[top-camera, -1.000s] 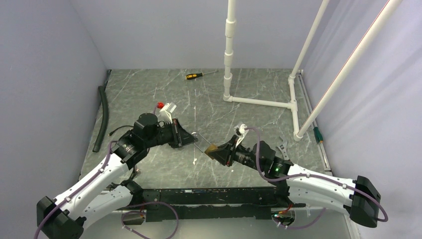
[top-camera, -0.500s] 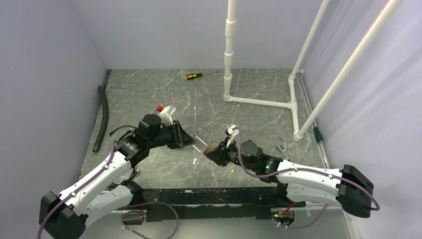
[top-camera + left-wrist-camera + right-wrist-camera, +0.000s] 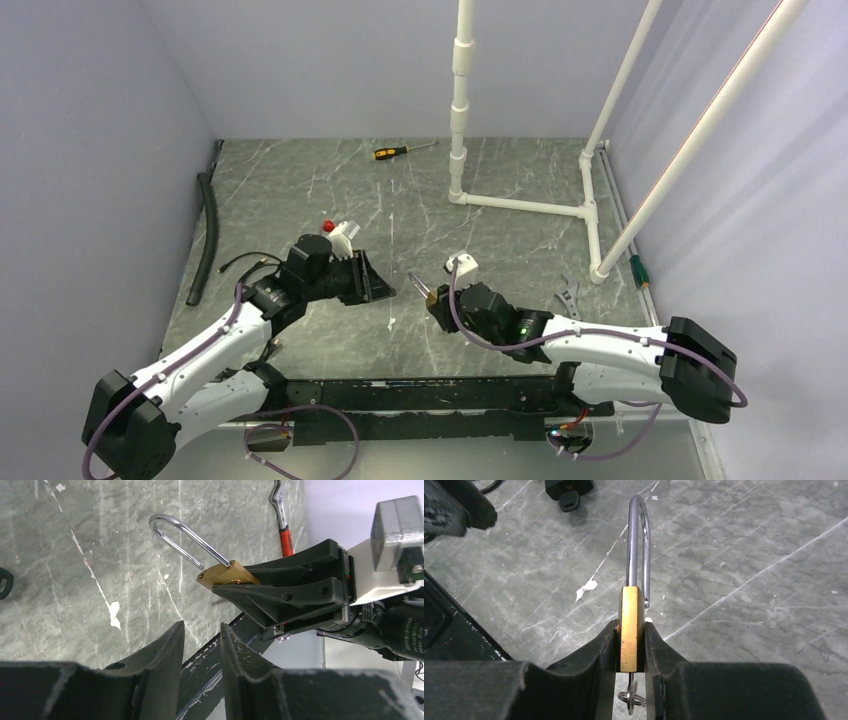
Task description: Unlock with the key
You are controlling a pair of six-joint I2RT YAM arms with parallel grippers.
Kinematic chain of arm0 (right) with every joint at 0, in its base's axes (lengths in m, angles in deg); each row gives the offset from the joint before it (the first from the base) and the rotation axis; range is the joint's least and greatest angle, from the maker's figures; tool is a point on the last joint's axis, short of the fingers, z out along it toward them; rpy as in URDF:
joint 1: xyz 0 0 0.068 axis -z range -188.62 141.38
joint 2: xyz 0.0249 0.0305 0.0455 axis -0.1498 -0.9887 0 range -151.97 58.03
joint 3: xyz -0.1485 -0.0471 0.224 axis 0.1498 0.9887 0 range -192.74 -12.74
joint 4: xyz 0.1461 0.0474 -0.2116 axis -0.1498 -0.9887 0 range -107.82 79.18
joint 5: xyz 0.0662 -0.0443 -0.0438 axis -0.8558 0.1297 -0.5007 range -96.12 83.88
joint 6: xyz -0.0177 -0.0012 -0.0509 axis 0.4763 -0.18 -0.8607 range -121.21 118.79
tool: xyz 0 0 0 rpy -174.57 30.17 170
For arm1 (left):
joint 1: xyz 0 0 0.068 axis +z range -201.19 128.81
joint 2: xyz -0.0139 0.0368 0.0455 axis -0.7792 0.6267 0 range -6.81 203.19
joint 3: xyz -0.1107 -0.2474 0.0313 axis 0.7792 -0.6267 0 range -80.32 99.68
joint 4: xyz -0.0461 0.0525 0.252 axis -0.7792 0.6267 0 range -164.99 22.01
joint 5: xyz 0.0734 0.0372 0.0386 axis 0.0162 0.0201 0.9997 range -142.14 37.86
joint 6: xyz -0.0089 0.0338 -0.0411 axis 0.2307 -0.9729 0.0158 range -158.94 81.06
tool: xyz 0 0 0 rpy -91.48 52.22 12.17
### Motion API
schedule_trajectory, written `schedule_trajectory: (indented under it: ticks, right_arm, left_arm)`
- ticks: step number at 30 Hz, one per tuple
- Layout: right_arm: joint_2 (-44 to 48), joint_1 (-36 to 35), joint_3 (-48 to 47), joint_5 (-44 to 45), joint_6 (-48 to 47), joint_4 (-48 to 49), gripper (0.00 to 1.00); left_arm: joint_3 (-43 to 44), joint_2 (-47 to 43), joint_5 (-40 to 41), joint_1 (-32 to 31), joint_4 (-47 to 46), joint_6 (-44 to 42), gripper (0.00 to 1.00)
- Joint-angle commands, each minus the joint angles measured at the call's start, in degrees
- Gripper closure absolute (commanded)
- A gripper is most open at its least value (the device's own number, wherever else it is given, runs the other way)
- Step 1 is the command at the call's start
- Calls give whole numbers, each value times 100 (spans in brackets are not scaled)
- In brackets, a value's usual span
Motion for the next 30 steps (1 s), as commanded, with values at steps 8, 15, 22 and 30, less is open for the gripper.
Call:
schedule_trajectory:
  ticks: [8,15,22,30]
  right_arm:
    - [-268,-176,-1050,25,-508,-182,100]
    - [-282,-197,-1262,119,-237,-167,100]
    - [-238,-168,-1185,-629,878,627,100]
    - [-632,-153,-762,-1529,1598,1646,100]
  left_arm:
    - [-316,-142,685,-19,-114,-417,67]
    - [-1030,217,377,-19,-1186,-205,87]
    - [-1563,810,-16,-15,-3142,347,100]
    - [-1238,1285,74,-19,-3513,218,100]
